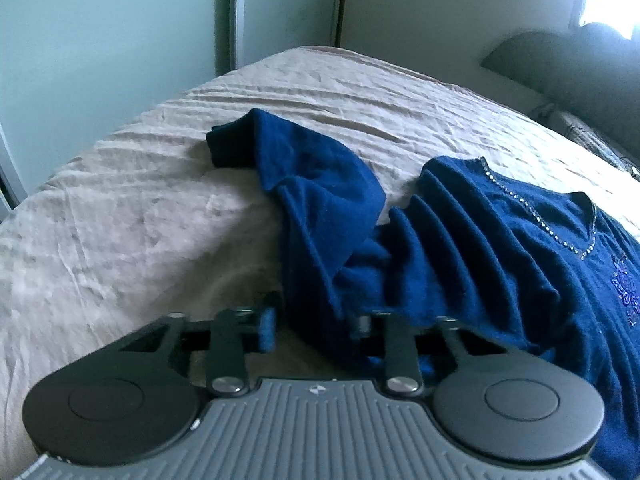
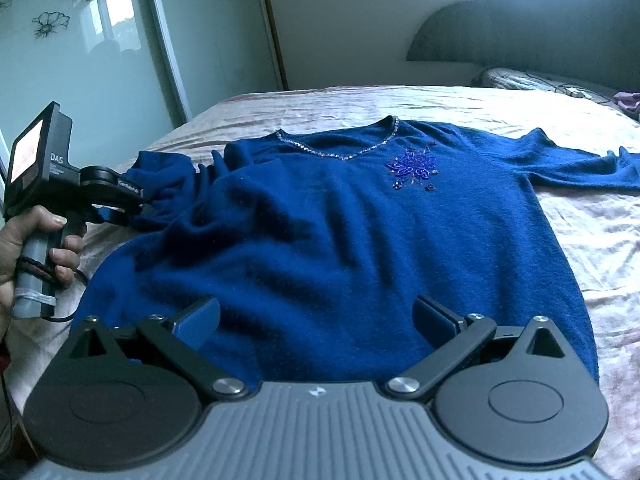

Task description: Fold small clothes

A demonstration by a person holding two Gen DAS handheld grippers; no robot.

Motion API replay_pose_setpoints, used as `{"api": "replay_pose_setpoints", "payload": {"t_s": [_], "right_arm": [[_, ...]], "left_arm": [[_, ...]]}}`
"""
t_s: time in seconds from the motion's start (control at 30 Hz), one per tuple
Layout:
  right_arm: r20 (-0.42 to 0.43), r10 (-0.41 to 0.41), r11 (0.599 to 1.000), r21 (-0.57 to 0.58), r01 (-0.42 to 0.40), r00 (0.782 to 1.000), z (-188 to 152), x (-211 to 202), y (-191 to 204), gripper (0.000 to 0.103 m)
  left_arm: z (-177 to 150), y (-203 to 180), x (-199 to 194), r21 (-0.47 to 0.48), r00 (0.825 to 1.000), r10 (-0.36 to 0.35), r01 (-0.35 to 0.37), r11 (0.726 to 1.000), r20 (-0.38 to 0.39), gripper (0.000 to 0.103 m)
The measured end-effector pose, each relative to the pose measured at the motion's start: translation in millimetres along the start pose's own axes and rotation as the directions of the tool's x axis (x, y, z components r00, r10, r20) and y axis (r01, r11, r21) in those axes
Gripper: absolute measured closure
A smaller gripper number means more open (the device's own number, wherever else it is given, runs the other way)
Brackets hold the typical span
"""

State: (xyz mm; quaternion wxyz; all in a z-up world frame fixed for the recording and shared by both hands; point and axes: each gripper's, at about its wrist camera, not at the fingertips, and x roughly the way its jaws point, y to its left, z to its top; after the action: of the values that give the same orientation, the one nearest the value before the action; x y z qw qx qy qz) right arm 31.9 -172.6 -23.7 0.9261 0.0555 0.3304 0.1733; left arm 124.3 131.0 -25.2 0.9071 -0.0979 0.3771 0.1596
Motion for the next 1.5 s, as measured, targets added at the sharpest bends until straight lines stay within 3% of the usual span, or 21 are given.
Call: {"api": "replay_pose_setpoints", "payload": {"t_s": [0.03, 0.1, 0.23, 0.43, 0.6, 0.7, 0.87, 0.9, 0.97, 1.0, 1.07, 1.13, 1.2, 1.23, 1.3, 1.37, 1.5], "right_arm": [[0.000, 0.000, 1.000, 0.000, 0.000, 1.000, 0.1, 0.0, 0.0, 0.000], [0.001, -0.002, 1.000, -0.003, 0.002, 1.000, 0.4, 0.3, 0.6, 0.000], [0.004, -0.005, 1.000, -0.011, 0.005, 1.000, 1.9, 0.5, 1.8, 0.000], [0.016, -0.019, 1.000, -0.021, 0.019, 1.000, 6.9, 1.1, 0.5, 0.000], [0.018, -0.044, 0.999, -0.026, 0.044, 0.999, 13.0, 3.3, -5.7, 0.000], [0.023, -0.045, 0.999, -0.015, 0.045, 0.999, 14.1, 4.7, -8.6, 0.000], [-0.018, -0.060, 0.997, -0.042, 0.059, 0.998, 11.6, 12.8, -8.7, 0.000], [-0.037, -0.059, 0.997, -0.051, 0.057, 0.998, 9.8, 15.1, -8.2, 0.000], [-0.067, -0.045, 0.997, -0.068, 0.040, 0.997, 5.6, 18.0, -6.1, 0.000], [-0.069, -0.038, 0.997, -0.072, 0.033, 0.997, 3.6, 17.8, -4.4, 0.000], [-0.054, -0.033, 0.996, -0.084, 0.028, 0.998, 1.6, 14.5, -0.2, 0.000], [-0.001, -0.056, 0.993, -0.100, 0.055, 0.998, 2.7, 7.1, -0.1, 0.000], [0.065, -0.143, 0.982, -0.115, 0.149, 0.988, 7.0, -5.0, -8.0, 0.000], [0.086, -0.182, 0.977, -0.097, 0.190, 0.980, 9.8, -10.4, -16.6, 0.000], [0.081, -0.202, 0.979, -0.008, 0.203, 0.976, 14.5, -21.6, -46.5, 0.000], [0.040, -0.159, 0.979, 0.134, 0.152, 0.987, 11.9, -32.4, -82.6, 0.000], [-0.036, -0.065, 0.946, 0.315, 0.073, 0.997, -8.2, -51.9, -128.8, 0.000]], "left_arm": [[0.0, 1.7, -0.5, -0.006, 1.000, 0.000, 0.000, 1.000, 0.005, 0.092], [0.1, 7.0, -2.0, -0.025, 1.000, -0.011, 0.011, 1.000, 0.023, 0.095], [1.1, 18.2, -5.4, -0.047, 0.997, -0.005, 0.009, 0.999, 0.081, 0.097], [17.0, 49.2, -4.2, -0.114, 0.989, 0.069, -0.054, 0.992, 0.128, 0.097], [37.6, 77.4, -8.5, -0.175, 0.957, 0.185, -0.148, 0.973, 0.222, 0.097], [47.5, 91.8, -7.5, -0.217, 0.949, 0.203, -0.151, 0.964, 0.240, 0.096], [41.1, 81.3, 12.1, -0.138, 0.943, 0.243, -0.215, 0.967, 0.229, 0.096], [38.7, 80.1, 16.6, -0.127, 0.950, 0.236, -0.213, 0.969, 0.206, 0.096], [36.2, 85.7, 16.3, -0.151, 0.972, 0.191, -0.170, 0.974, 0.139, 0.093], [33.9, 88.7, 11.5, -0.176, 0.976, 0.181, -0.158, 0.972, 0.121, 0.084], [27.9, 86.7, -4.9, -0.164, 0.980, 0.159, -0.139, 0.977, 0.117, 0.080], [14.2, 80.0, -30.0, -0.112, 0.986, 0.102, -0.088, 0.990, 0.129, 0.054], [-1.7, 70.9, -56.5, -0.049, 0.992, -0.016, 0.023, 0.999, 0.125, 0.032], [-9.5, 66.2, -68.5, -0.022, 0.990, -0.075, 0.078, 0.997, 0.118, 0.027], [-28.6, 52.1, -89.6, 0.065, 0.977, -0.192, 0.187, 0.980, 0.088, 0.027], [-47.8, 37.9, -101.9, 0.146, 0.959, -0.282, 0.273, 0.951, 0.039, 0.024], [-78.4, 21.7, -110.6, 0.179, 0.915, -0.398, 0.402, 0.898, -0.060, 0.024]]}}
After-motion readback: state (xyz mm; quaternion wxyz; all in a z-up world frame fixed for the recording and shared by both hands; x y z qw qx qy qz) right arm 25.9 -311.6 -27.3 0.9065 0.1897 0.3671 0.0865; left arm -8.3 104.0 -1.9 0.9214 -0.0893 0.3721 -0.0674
